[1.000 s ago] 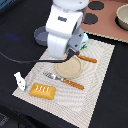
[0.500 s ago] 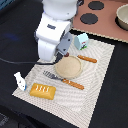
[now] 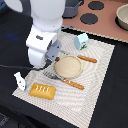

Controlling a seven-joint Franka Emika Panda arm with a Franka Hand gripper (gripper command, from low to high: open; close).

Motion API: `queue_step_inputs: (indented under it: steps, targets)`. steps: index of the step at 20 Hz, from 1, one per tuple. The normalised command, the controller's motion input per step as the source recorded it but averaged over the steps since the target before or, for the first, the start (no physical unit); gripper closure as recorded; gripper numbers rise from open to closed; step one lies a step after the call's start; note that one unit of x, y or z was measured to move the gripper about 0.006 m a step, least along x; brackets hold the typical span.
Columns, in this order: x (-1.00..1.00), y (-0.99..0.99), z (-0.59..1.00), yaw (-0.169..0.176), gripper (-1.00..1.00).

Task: Interact with the objects in diverse but meaningful ways.

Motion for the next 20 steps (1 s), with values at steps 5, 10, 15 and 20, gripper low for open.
queue_step_inputs:
  steps: [5, 10, 15, 20]
  targets:
    - [-1.00, 0.00, -0.35, 0.015, 1.00]
    - [-0.68, -0.01, 0.00, -0.002, -1.00]
    - [0.02, -0.02, 0.17, 0.000, -1.00]
    - [0.01, 0.00, 0.07, 0.012, -1.00]
